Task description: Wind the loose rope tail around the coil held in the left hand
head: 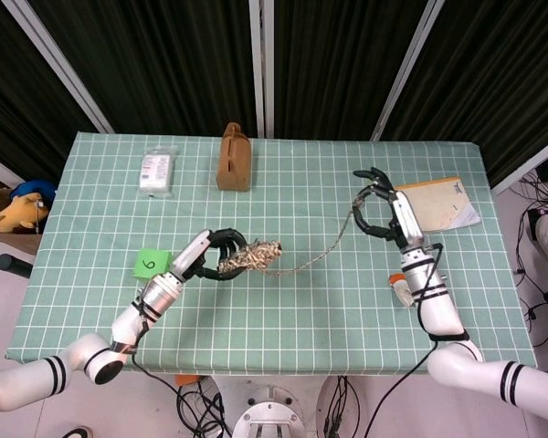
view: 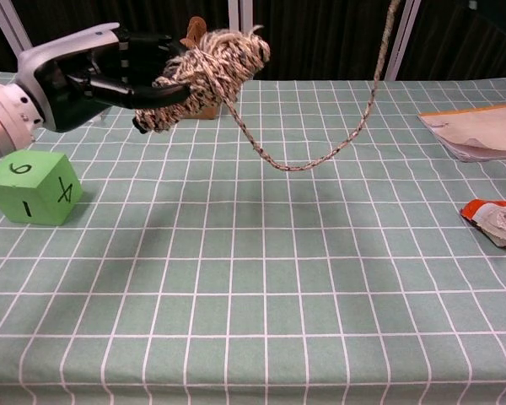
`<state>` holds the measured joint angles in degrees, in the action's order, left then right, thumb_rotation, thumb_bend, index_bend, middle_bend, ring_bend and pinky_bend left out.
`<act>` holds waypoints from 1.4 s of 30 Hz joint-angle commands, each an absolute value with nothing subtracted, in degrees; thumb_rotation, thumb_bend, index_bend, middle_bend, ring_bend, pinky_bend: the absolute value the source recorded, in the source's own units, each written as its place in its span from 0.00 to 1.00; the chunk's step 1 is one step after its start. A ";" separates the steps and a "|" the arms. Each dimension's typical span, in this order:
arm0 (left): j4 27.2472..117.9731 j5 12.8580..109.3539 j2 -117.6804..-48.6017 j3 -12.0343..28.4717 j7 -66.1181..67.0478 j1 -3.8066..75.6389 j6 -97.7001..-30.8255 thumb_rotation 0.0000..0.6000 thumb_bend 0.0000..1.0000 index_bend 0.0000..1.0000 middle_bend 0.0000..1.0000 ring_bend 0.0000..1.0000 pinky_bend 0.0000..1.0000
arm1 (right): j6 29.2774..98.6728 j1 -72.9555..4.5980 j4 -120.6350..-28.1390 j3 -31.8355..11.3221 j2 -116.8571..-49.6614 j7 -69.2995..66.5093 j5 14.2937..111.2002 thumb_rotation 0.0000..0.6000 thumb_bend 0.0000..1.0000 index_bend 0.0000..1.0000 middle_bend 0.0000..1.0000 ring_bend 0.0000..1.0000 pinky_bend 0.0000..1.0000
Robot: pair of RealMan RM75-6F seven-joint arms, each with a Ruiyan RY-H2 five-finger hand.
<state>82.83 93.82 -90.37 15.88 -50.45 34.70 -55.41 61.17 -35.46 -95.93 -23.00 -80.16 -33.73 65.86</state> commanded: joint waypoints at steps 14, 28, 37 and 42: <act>75.74 79.12 -105.24 19.27 -16.47 40.21 -58.86 1.00 0.41 0.80 0.78 0.69 0.72 | 50.40 -57.13 -99.06 -30.89 -84.69 -8.14 45.95 1.00 0.48 0.96 0.20 0.00 0.00; 70.92 67.31 -112.01 25.78 -10.85 41.92 -62.44 1.00 0.41 0.80 0.79 0.69 0.72 | 51.21 -60.75 -102.16 -30.59 -87.06 -5.86 44.81 1.00 0.48 0.97 0.20 0.00 0.00; 67.32 57.57 -112.73 32.19 -11.84 42.38 -61.45 1.00 0.41 0.80 0.79 0.69 0.72 | 53.94 -52.54 -111.95 -28.33 -81.90 -12.34 52.07 1.00 0.48 0.98 0.20 0.00 0.00; 66.90 52.83 -112.05 36.02 -11.64 42.76 -61.75 1.00 0.41 0.80 0.79 0.69 0.73 | 55.51 -45.10 -117.27 -24.10 -77.69 -18.04 59.03 1.00 0.48 0.98 0.20 0.00 0.00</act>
<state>67.16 54.16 -112.38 34.77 -11.73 42.55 -61.64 54.50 -48.03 -114.93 -26.25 -79.77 -15.47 56.13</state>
